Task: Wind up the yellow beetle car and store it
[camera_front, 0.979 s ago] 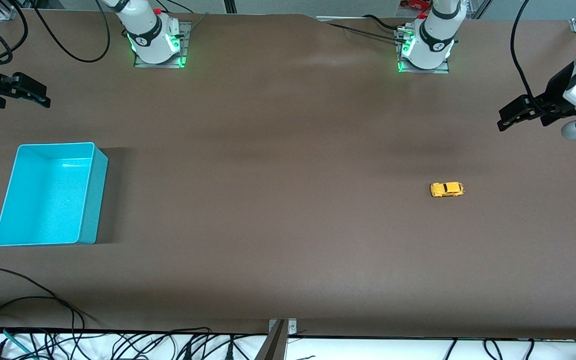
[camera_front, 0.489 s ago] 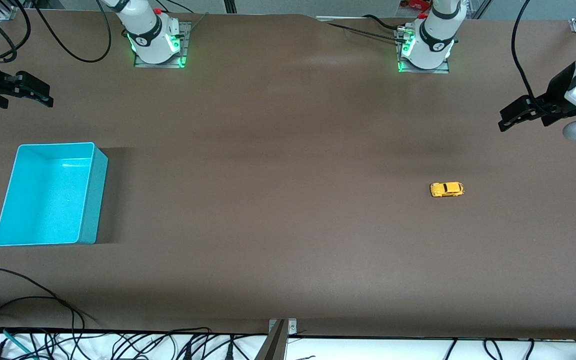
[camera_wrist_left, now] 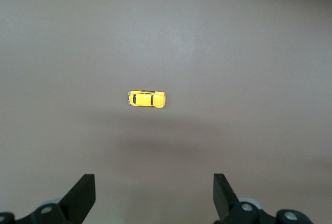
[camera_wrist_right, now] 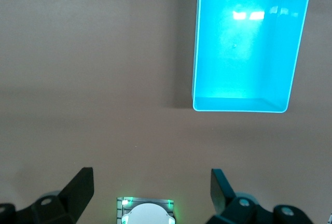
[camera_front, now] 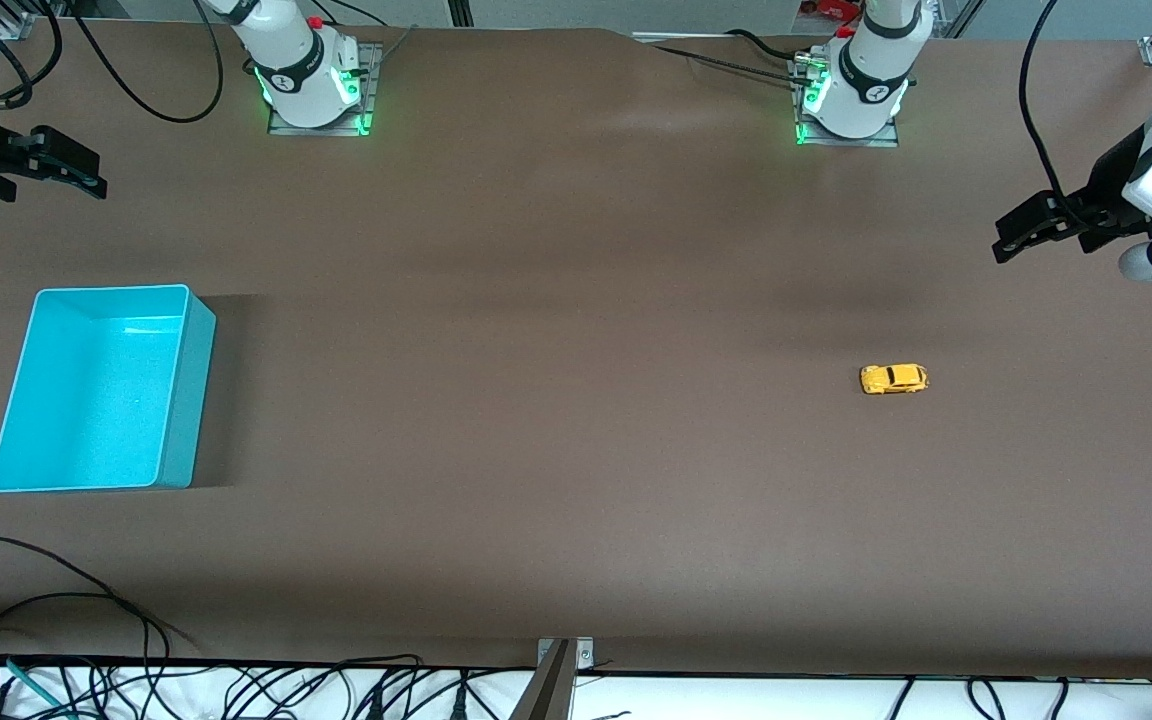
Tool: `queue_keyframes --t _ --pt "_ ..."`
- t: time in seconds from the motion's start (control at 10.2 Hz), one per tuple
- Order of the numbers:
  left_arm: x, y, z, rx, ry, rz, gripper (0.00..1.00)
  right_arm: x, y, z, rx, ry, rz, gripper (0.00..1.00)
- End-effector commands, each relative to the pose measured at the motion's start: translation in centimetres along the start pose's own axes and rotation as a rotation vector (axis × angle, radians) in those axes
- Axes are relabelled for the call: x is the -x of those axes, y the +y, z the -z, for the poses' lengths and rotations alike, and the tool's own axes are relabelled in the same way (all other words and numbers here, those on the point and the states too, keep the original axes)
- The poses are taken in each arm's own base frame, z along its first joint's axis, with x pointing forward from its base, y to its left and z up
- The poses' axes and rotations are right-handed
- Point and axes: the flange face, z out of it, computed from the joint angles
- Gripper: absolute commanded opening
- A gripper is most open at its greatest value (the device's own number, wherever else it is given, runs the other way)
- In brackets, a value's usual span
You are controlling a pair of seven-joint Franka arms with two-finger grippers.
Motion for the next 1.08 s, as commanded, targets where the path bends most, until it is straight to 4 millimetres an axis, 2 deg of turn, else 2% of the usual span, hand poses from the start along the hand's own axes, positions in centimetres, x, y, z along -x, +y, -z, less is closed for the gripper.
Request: queue_keyframes --t 0.0,0.98 --pt "0.09 0.09 0.38 0.005 -0.001 0.003 1.0 0.58 0.19 0.73 0.012 -0.006 -0.016 1.0" --pt "0.04 -0.16 0.38 0.005 -0.001 0.012 1.0 1.22 -0.01 0.68 0.009 -0.04 -0.017 1.0"
